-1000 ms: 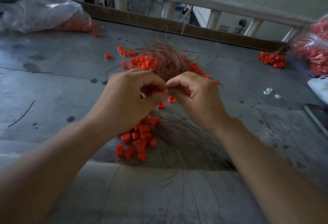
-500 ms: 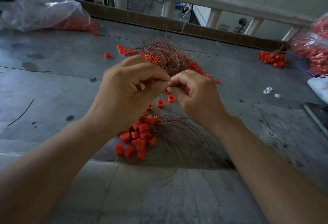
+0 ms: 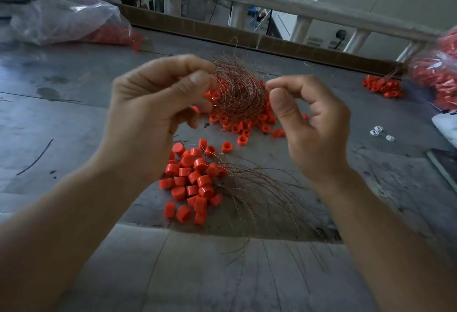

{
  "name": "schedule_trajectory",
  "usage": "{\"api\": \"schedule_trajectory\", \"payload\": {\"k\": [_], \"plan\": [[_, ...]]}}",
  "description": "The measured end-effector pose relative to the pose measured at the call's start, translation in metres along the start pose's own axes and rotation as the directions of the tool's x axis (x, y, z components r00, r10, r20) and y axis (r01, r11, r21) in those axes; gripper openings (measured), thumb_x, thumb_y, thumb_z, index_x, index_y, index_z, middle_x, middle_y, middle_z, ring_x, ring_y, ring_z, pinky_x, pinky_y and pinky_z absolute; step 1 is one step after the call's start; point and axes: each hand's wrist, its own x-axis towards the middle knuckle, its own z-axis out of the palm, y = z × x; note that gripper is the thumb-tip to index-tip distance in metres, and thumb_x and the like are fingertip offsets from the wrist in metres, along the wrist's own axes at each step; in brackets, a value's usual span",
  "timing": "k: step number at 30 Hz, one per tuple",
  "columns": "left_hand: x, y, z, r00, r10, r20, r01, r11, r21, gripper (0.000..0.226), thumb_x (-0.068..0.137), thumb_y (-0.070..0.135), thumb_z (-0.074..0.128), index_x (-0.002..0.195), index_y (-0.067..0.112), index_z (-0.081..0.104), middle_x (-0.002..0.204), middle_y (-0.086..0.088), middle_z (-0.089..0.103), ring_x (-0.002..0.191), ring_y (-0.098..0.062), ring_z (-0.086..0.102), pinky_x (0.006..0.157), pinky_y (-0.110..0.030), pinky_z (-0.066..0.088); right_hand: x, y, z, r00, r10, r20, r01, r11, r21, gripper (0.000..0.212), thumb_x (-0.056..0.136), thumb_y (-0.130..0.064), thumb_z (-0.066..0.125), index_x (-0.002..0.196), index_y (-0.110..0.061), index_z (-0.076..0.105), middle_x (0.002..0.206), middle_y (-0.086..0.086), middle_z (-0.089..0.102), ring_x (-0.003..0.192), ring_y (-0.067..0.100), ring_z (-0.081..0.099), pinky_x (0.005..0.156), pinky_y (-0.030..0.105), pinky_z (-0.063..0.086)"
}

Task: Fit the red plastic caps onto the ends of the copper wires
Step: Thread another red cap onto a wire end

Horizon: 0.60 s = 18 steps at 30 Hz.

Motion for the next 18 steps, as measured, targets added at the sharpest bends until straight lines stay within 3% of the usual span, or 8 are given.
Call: {"api": "schedule_trajectory", "payload": {"k": [3, 5, 9, 14, 18], "plan": [[-0.001, -0.003, 0.006, 0.998, -0.008, 0.055, 0.007, 1.000, 0.016, 0.018, 0.071, 0.011, 0.060, 0.068, 0.023, 0.074, 0.067, 0.004, 0.067, 0.057, -0.007, 0.058, 0.049, -0.018, 0.044, -0.005, -0.017, 0.013, 0.971, 0.084, 0.224, -0.112, 0.987, 0.117, 0.023, 0.082, -0.023, 0.063, 0.103, -0.016, 0.058, 0.088, -0.011, 0.061, 0.085, 0.000, 0.060, 0.076, 0.011, 0.047], [-0.001, -0.003, 0.006, 0.997, -0.012, 0.080, 0.012, 1.000, 0.011, 0.020, 0.072, 0.010, 0.059, 0.068, 0.023, 0.074, 0.066, 0.005, 0.067, 0.058, -0.007, 0.058, 0.049, -0.018, 0.044, -0.008, -0.020, 0.019, 0.959, 0.103, 0.265, -0.144, 0.980, 0.138, 0.021, 0.082, -0.014, 0.063, 0.102, -0.011, 0.062, 0.084, -0.012, 0.062, 0.082, -0.001, 0.061, 0.074, 0.013, 0.049], [-0.001, -0.003, 0.005, 0.997, -0.014, 0.078, 0.011, 0.999, 0.040, 0.019, 0.071, 0.012, 0.061, 0.068, 0.024, 0.074, 0.066, 0.005, 0.067, 0.057, -0.007, 0.059, 0.049, -0.018, 0.044, -0.006, -0.022, 0.013, 0.980, 0.083, 0.179, -0.120, 0.971, 0.205, 0.020, 0.084, -0.003, 0.059, 0.099, -0.016, 0.058, 0.079, -0.017, 0.058, 0.070, -0.006, 0.058, 0.061, 0.007, 0.042], [-0.003, -0.006, 0.008, 0.988, 0.021, 0.155, -0.040, 0.992, 0.116, 0.019, 0.071, 0.012, 0.063, 0.072, 0.026, 0.074, 0.068, 0.006, 0.068, 0.060, -0.008, 0.060, 0.051, -0.018, 0.046, -0.005, -0.025, 0.009, 0.993, -0.035, 0.115, 0.031, 0.999, 0.043, 0.013, 0.083, -0.004, 0.061, 0.093, -0.012, 0.063, 0.077, -0.010, 0.056, 0.066, -0.005, 0.049, 0.062, 0.007, 0.037], [-0.003, -0.010, 0.007, 0.995, 0.033, 0.091, -0.057, 0.960, 0.273, 0.027, 0.059, 0.019, 0.074, 0.084, 0.025, 0.070, 0.069, 0.009, 0.070, 0.060, -0.005, 0.065, 0.060, -0.014, 0.050, 0.004, -0.022, -0.006, 0.999, -0.052, 0.003, 0.052, 0.999, 0.006, 0.014, 0.085, -0.005, 0.060, 0.093, -0.015, 0.058, 0.074, -0.006, 0.055, 0.063, -0.001, 0.046, 0.059, 0.009, 0.036]]}}
